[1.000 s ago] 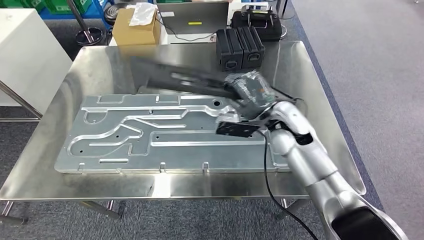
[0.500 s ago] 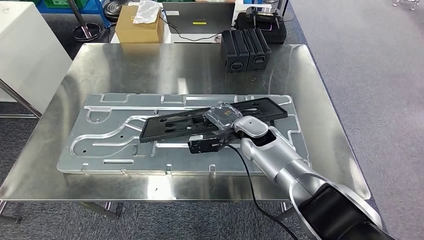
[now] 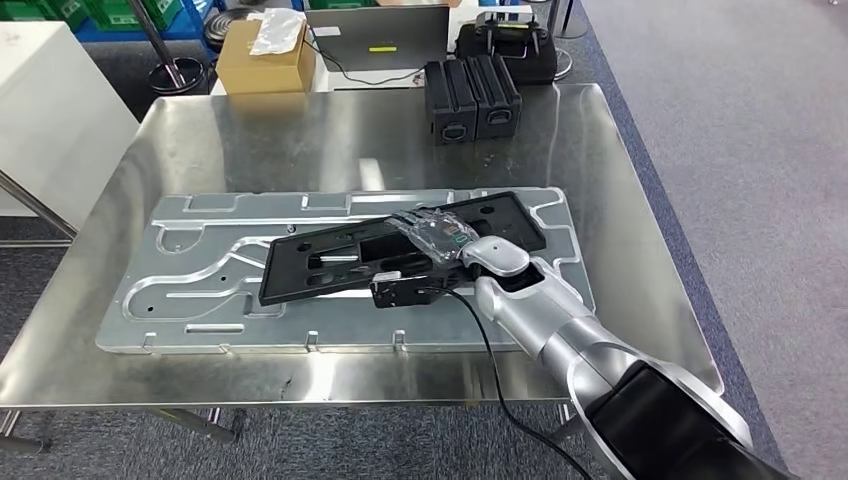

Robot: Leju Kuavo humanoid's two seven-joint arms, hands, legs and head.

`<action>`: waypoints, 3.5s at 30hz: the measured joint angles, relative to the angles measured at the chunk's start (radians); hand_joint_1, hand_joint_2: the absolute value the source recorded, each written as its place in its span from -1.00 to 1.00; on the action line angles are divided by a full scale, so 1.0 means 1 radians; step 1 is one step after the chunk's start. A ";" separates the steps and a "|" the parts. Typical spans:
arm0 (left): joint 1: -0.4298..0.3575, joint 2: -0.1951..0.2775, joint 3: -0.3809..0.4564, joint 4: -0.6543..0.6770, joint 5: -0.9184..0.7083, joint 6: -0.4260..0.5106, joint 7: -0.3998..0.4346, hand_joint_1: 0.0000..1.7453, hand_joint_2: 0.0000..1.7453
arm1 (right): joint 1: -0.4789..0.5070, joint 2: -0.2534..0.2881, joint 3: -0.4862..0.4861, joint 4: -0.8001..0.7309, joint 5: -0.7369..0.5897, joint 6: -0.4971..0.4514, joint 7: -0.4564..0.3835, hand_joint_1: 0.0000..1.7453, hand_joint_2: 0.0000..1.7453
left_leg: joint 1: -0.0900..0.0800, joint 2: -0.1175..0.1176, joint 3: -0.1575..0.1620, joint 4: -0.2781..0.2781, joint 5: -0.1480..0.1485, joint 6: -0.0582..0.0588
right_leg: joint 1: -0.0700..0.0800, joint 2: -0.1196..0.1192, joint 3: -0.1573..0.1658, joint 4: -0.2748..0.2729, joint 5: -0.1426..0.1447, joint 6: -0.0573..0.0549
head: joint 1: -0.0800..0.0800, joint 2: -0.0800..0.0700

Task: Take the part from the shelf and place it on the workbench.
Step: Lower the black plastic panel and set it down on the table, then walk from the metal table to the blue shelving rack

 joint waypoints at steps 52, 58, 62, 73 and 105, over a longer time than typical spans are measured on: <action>0.033 -0.018 0.107 0.000 0.046 -0.048 -0.056 -1.00 -1.00 | 0.961 -0.305 -1.820 -0.362 0.268 -0.728 -0.433 -1.00 -1.00 | -0.021 0.007 0.094 -0.196 0.102 0.074 | -0.014 -0.007 0.013 0.148 -0.082 0.082 | -0.001 0.000; 0.032 -0.027 0.123 0.000 0.055 -0.045 -0.062 -1.00 -1.00 | 0.946 -0.299 -1.985 -0.144 0.410 -0.724 -0.180 -1.00 -1.00 | -0.023 0.007 0.081 -0.187 0.122 0.039 | -0.005 -0.006 0.125 -0.038 -0.073 0.038 | 0.000 0.000; 0.034 -0.031 0.131 0.000 0.055 -0.037 -0.058 -1.00 -1.00 | 0.942 -0.276 -2.041 -0.006 0.500 -0.632 0.090 -1.00 -1.00 | -0.017 0.005 0.027 -0.016 -0.042 0.021 | -0.007 -0.011 0.080 -0.040 -0.033 0.010 | -0.004 0.000; 0.020 -0.029 0.128 0.001 -0.002 -0.068 -0.013 -1.00 -1.00 | 0.921 -0.133 -2.171 0.191 0.489 0.028 0.518 -1.00 -1.00 | -0.024 0.006 0.255 -0.245 0.006 0.052 | -0.001 -0.005 -0.025 -0.021 0.061 0.040 | -0.011 0.000; -0.001 -0.030 0.087 0.003 -0.063 -0.068 -0.011 -1.00 -1.00 | 0.885 -0.088 -2.178 0.246 0.469 0.103 0.370 -1.00 -1.00 | -0.019 0.005 0.211 -0.211 0.013 0.070 | -0.003 0.024 -0.044 0.014 0.024 0.057 | -0.010 0.000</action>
